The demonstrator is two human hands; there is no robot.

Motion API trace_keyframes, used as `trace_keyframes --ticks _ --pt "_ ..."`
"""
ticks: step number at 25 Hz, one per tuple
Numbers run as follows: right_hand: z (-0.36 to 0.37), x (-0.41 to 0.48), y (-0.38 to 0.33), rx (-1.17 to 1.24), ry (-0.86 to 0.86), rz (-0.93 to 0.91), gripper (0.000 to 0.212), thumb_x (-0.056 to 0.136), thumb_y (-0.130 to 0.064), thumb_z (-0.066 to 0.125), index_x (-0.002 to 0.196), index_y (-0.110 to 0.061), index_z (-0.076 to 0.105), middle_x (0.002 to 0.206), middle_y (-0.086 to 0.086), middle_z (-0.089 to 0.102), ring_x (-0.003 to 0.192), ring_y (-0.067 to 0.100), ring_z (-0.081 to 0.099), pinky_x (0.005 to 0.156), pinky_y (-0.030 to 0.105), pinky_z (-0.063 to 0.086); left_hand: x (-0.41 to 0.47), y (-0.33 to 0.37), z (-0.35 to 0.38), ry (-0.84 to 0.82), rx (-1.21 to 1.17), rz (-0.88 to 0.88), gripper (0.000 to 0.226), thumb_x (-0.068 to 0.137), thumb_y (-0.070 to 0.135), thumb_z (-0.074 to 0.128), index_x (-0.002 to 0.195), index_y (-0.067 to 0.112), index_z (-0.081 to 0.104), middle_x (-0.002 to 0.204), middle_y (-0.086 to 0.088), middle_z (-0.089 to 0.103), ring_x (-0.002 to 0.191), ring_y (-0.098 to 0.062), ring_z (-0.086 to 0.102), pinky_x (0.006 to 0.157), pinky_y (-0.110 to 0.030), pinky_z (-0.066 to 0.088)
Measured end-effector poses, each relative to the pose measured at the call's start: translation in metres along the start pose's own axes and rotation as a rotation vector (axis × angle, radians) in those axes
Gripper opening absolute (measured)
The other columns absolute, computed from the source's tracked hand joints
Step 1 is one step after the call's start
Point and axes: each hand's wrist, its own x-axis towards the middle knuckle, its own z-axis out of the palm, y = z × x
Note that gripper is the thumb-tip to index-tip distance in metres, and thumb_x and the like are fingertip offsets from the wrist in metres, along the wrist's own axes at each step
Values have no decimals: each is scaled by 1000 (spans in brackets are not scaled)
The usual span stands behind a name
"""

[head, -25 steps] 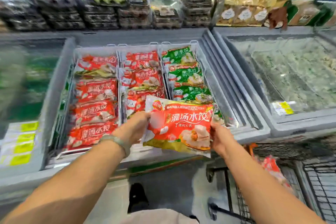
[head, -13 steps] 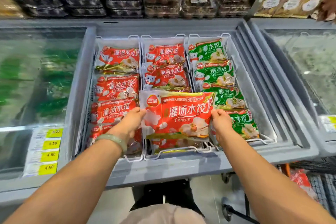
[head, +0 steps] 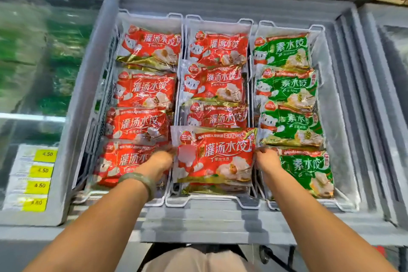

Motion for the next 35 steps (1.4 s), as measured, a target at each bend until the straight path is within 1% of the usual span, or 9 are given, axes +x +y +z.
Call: trace_keyframes --ticks 2,6,8,10,14,17,19,28,35 --pt "5 16 14 -80 -45 68 28 91 -16 51 63 -16 56 73 12 57 68 25 50 62 32 38 8 -7 9 0 44 -24 28 99 14 44 119 3 60 119 -16 62 101 -27 59 86 -33 51" --pt "13 21 32 -136 -204 204 13 90 -11 52 94 -7 63 87 12 59 72 23 54 64 31 48 12 -17 24 -78 141 -131 23 99 8 43 88 7 62 91 -17 64 75 -23 67 60 -19 54" --pt "12 16 32 -147 -292 228 14 91 -8 50 100 -11 60 90 10 56 66 19 54 61 26 47 15 -21 25 -74 190 -157 19 96 5 47 86 7 63 98 -15 65 82 -21 68 74 -23 57" --pt "8 16 29 -143 -310 214 16 91 -5 49 101 -12 60 92 11 56 61 14 50 59 25 45 19 -25 23 -77 286 -140 25 95 5 46 113 -3 62 118 -21 62 101 -28 62 86 -30 51" --pt "-2 15 24 -155 -280 196 25 91 -1 47 110 2 62 112 27 63 67 20 49 60 29 41 9 -16 19 -67 218 -171 25 99 10 37 112 2 58 99 -16 60 77 -23 56 60 -24 50" --pt "-6 -1 19 -83 -273 198 30 96 -2 38 120 8 54 114 28 62 64 19 46 55 27 35 4 -14 12 -54 178 -153 31 98 9 37 119 -4 56 108 -20 57 93 -28 55 90 -40 50" --pt "-7 -17 18 10 -288 195 24 97 -8 41 115 1 55 96 17 63 63 17 51 52 25 40 -4 -12 5 -63 125 -148 32 95 8 41 121 -3 57 110 -17 59 103 -30 57 97 -42 47" --pt "-36 -92 50 417 -309 158 21 97 -13 40 78 -18 48 58 -1 50 45 9 45 42 16 35 -65 13 2 -240 -118 30 21 99 16 41 113 8 55 104 -3 65 84 -14 58 71 -24 48" --pt "-70 -148 126 651 -49 222 19 98 -19 39 83 -19 50 65 1 60 51 10 49 47 17 39 -101 23 23 -356 34 98 27 99 15 35 78 19 51 76 1 50 58 -8 38 56 -21 28"
